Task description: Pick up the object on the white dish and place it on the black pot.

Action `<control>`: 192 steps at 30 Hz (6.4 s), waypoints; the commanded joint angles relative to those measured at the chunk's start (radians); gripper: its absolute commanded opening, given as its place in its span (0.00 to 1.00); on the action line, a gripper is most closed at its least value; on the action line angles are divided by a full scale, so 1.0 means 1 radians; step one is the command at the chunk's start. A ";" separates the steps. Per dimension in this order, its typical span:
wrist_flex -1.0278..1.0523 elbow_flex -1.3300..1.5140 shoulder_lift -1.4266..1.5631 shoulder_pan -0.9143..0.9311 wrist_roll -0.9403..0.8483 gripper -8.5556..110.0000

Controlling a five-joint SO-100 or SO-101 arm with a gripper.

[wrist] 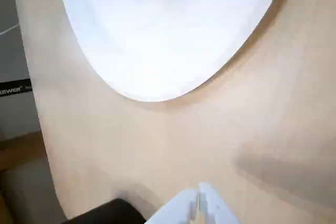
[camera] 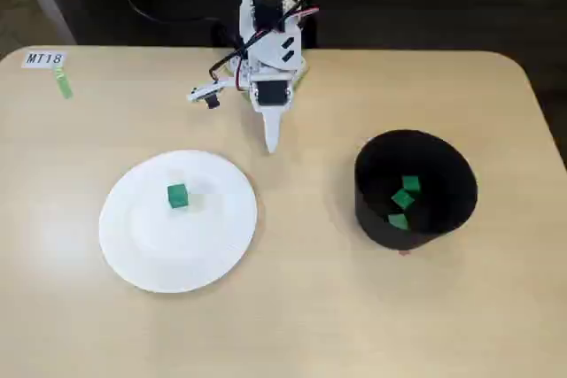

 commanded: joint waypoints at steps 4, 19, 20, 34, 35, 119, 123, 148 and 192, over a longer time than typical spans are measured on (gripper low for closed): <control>-0.011 -0.040 0.112 -0.009 -0.018 0.07; 0.074 -0.245 0.092 -0.023 0.029 0.07; 0.080 -0.290 0.066 -0.012 0.049 0.07; 0.084 -0.914 -0.899 0.029 0.301 0.07; 0.100 -0.963 -0.980 0.038 0.316 0.07; -0.018 -1.470 -1.988 0.503 0.732 0.12; -0.048 -1.479 -1.999 0.509 0.721 0.07; -0.156 -1.485 -1.249 0.094 0.186 0.07; -0.336 -1.319 -1.683 -0.650 -0.103 0.08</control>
